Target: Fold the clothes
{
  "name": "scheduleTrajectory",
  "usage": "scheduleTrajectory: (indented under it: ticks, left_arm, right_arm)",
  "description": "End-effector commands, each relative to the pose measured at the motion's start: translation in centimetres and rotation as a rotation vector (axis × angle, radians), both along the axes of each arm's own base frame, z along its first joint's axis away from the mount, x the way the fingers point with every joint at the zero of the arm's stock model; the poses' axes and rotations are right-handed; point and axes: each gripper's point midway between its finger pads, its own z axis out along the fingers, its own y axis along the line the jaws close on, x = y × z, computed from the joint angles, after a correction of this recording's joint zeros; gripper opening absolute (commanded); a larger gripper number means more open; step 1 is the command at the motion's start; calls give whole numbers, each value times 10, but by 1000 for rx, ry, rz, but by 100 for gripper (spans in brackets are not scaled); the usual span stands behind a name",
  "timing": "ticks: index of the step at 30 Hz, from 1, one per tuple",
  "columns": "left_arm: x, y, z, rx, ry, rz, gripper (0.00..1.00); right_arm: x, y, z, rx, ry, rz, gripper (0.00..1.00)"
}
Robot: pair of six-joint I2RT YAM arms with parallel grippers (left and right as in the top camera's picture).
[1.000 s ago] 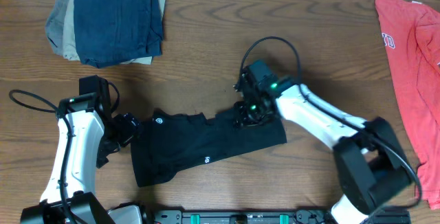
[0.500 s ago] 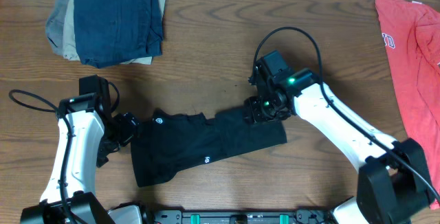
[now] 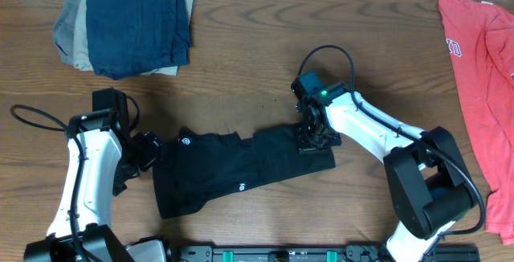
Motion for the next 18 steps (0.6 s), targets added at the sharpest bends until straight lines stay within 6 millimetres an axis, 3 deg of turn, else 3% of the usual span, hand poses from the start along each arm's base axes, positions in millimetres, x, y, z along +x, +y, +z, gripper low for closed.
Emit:
scheduleTrajectory:
  ticks: [1,5,7,8,10,15,18]
  left_arm:
    - [-3,0,-2,-1,9,-3,99]
    - [-3,0,-2,-1,9,-3,99]
    - [-3,0,-2,-1,9,-3,99]
    - [-3,0,-2,-1,9,-3,99]
    - [-3,0,-2,-1,8,-3,99]
    - [-3,0,-2,-1,8,-3,99]
    - [-3,0,-2,-1,8,-3,99]
  right_arm:
    - [11,-22,-4,-86,-34,-91,1]
    - [23,-34,18,-71,-82,-138,8]
    - [26,-43,33,-57,-108,-161,21]
    - [28,-49,44,-47,-130,-166,40]
    - [30,-59,60,-32,-166,-169,97]
    - [30,-84,86,-16,-209,-188,99]
    - [34,-82,85,46,-207,-144,99]
